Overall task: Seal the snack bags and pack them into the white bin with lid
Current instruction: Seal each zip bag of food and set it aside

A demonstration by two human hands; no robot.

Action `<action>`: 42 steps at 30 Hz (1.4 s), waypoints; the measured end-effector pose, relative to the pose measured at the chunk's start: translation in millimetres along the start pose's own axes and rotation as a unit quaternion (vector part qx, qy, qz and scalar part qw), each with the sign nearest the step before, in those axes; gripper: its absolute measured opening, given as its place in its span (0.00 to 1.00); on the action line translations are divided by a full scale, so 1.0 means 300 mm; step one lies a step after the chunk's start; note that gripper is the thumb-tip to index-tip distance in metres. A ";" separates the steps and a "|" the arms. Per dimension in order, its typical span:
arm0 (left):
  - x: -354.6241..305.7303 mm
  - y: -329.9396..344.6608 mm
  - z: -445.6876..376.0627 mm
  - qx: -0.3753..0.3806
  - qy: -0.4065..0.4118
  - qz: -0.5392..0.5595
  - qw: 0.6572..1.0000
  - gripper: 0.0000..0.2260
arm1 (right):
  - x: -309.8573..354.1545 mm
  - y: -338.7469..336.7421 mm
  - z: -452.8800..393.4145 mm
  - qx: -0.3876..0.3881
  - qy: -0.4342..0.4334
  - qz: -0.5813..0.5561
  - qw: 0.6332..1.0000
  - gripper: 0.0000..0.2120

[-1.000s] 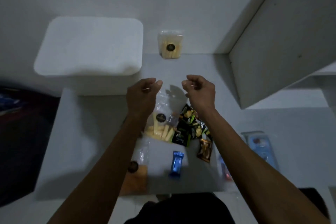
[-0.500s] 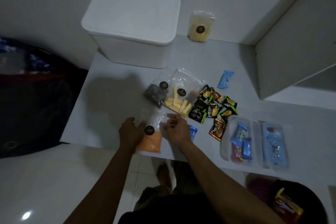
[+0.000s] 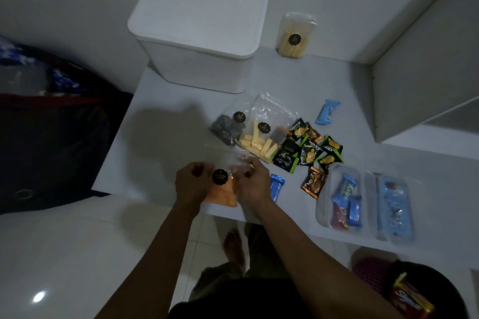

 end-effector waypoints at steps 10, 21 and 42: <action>-0.436 -0.112 0.123 0.048 0.203 0.129 0.970 0.04 | 0.495 -0.114 0.088 0.059 -0.159 -0.101 0.980 0.05; -0.795 -0.148 0.294 0.055 0.329 0.192 0.923 0.01 | 0.821 -0.274 0.203 0.067 -0.254 -0.062 0.963 0.03; -0.924 -0.168 0.350 0.026 0.375 0.169 0.911 0.04 | 1.097 -0.183 0.225 0.045 -0.422 0.332 0.842 0.05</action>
Point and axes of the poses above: each hand's wrist, its own z-axis away from the middle knuckle, its own y-axis out of the palm, x = y × z, the point moved 6 cm from there along -z, towards the middle knuckle, and after that the axes turned 14 degrees about -z, right-handed, at the moved point
